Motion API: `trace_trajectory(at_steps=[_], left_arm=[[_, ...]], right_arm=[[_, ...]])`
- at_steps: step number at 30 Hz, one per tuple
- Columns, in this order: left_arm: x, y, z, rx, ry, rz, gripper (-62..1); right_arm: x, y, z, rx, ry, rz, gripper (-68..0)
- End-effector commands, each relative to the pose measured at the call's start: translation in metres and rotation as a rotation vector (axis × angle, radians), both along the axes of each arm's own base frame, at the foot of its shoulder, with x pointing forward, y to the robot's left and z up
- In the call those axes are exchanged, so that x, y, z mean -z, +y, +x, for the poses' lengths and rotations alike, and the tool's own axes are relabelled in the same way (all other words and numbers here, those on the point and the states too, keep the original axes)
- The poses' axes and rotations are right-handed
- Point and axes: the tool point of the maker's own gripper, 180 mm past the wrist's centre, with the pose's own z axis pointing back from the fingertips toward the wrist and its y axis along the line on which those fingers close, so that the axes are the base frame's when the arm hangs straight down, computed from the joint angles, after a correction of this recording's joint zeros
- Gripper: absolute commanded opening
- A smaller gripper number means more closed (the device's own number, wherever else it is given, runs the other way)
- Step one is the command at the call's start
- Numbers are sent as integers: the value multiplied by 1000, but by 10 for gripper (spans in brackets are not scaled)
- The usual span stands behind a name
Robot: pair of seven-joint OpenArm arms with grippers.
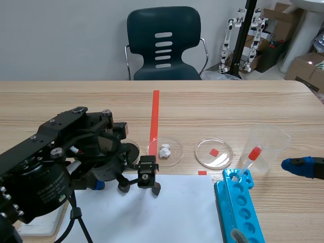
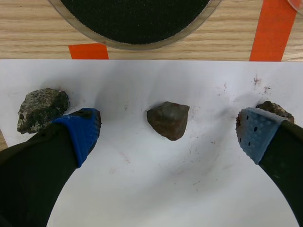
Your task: Put the middle mineral back
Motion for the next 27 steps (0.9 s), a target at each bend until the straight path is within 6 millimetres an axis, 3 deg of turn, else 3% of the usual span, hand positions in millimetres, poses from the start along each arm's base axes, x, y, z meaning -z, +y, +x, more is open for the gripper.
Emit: trace_trajectory(at_steps=[1, 15, 27], left_arm=[[-10, -3, 10, 6, -37, -9, 13], [-26, 1, 9, 7, -76, -18, 14], [-26, 2, 8, 0, -76, -16, 14]], right_arm=[[-6, 0, 3, -3, -23, 10, -20], [-6, 0, 3, -3, -23, 10, -20], [-6, 0, 3, -3, -23, 10, -20]])
